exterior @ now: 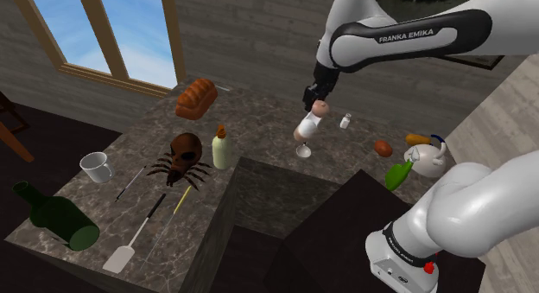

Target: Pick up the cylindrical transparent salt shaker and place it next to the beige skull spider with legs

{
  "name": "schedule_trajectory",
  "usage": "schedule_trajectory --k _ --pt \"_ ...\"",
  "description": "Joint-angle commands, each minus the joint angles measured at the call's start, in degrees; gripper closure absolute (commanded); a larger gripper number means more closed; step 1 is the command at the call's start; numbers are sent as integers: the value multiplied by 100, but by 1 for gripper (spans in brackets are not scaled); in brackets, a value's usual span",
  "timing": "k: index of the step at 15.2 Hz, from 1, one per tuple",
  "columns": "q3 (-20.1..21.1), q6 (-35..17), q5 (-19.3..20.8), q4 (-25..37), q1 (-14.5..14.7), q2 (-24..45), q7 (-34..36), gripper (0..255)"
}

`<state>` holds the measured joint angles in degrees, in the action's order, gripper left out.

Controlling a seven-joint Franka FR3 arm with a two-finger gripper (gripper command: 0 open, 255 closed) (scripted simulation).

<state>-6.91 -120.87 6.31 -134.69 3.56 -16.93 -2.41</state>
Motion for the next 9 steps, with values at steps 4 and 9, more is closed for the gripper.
schedule_trajectory --k 4,9 --pt "396 91 -138 627 286 580 595 255" --pt "729 209 -182 1377 538 1251 1148 255"
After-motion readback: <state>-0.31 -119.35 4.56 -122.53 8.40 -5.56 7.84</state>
